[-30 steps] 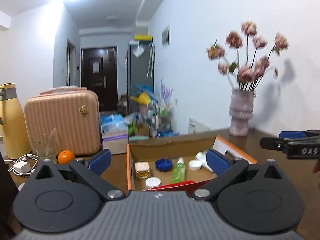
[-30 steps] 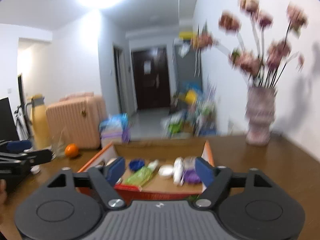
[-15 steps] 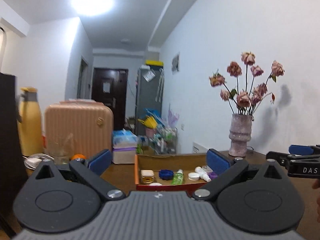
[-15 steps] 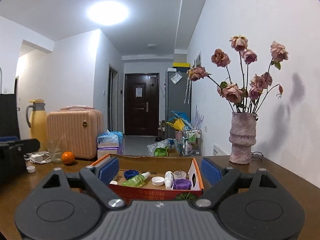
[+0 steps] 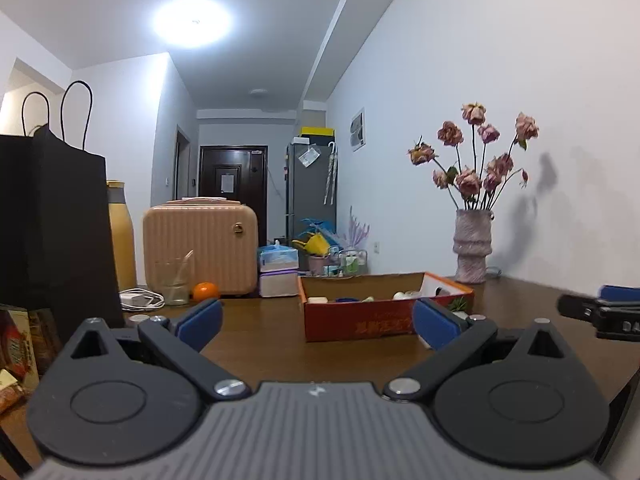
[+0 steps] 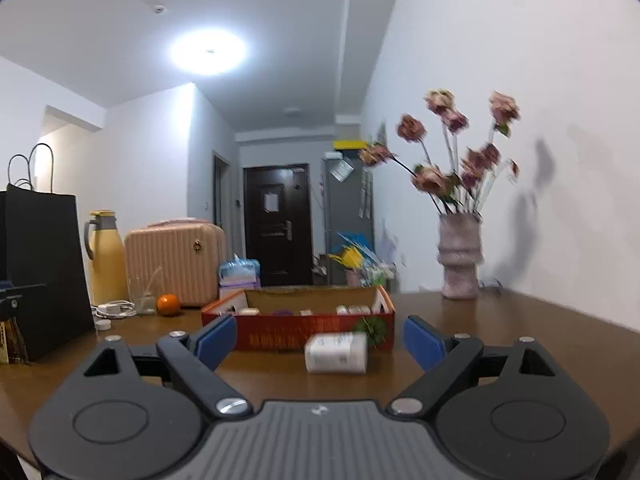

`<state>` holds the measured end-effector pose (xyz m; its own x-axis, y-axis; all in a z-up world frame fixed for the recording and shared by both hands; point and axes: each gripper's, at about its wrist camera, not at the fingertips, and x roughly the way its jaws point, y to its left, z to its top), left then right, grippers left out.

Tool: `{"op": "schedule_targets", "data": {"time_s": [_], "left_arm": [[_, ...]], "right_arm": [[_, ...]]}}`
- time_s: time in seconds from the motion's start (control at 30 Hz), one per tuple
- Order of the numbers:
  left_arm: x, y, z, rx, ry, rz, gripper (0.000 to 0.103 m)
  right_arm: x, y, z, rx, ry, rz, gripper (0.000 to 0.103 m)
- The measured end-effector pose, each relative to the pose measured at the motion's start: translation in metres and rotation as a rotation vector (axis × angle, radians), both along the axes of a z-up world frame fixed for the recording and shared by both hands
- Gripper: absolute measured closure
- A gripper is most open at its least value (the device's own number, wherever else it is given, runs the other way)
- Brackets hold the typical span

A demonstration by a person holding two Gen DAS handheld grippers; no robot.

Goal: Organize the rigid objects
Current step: 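Withdraw the left tool from the box toward the white plastic bottle, then grasp the white plastic bottle with the left tool while the right tool grips it too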

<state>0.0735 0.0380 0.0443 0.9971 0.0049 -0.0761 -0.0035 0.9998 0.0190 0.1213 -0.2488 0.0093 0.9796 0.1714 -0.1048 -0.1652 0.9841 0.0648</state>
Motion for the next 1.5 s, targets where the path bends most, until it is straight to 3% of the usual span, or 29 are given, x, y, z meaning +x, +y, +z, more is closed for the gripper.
{"op": "schedule_targets", "data": {"time_s": [0.2,0.5,0.6,0.83,0.93,1.0,1.1,1.17,1.2,1.23,1.3,1.37,1.43,1.5], "left_arm": [[0.013,-0.005,-0.008,-0.011,0.048,0.015,0.000],[0.055,-0.021,-0.033,-0.003,0.175,-0.031,0.000],[0.088,-0.027,-0.033,-0.015,0.250,-0.046,0.000],[0.202,-0.043,-0.029,-0.123,0.425,-0.176,0.000],[0.253,-0.059,-0.026,-0.098,0.490,-0.272,0.000],[0.286,-0.071,-0.027,-0.069,0.559,-0.279,0.000],[0.325,-0.084,-0.032,-0.082,0.593,-0.317,0.001],[0.347,-0.091,-0.039,-0.114,0.621,-0.330,0.013],[0.357,-0.093,-0.044,-0.146,0.626,-0.368,0.027],[0.364,-0.094,-0.049,-0.177,0.631,-0.392,0.034],[0.375,-0.097,-0.060,-0.233,0.650,-0.434,0.059],[0.376,-0.100,-0.066,-0.282,0.625,-0.468,0.059],[0.373,-0.103,-0.067,-0.257,0.599,-0.467,0.059],[0.374,-0.100,-0.068,-0.284,0.615,-0.474,0.058]], "right_arm": [[-0.005,-0.002,-0.012,-0.007,0.029,-0.009,0.013],[0.036,-0.013,-0.034,0.027,0.152,-0.023,0.014],[0.063,-0.017,-0.030,0.029,0.196,-0.004,0.017],[0.159,-0.026,-0.014,0.058,0.280,0.061,0.041],[0.207,-0.028,-0.011,0.060,0.344,0.091,0.043],[0.239,-0.028,-0.011,0.075,0.406,0.104,0.047],[0.280,-0.031,-0.018,0.110,0.481,0.122,0.047],[0.301,-0.032,-0.027,0.143,0.533,0.132,0.058],[0.309,-0.033,-0.032,0.154,0.549,0.142,0.072],[0.311,-0.035,-0.036,0.177,0.532,0.171,0.074],[0.315,-0.038,-0.044,0.199,0.513,0.223,0.075],[0.317,-0.041,-0.049,0.221,0.500,0.243,0.073],[0.320,-0.047,-0.054,0.272,0.499,0.254,0.072],[0.323,-0.052,-0.059,0.329,0.506,0.262,0.072]]}}
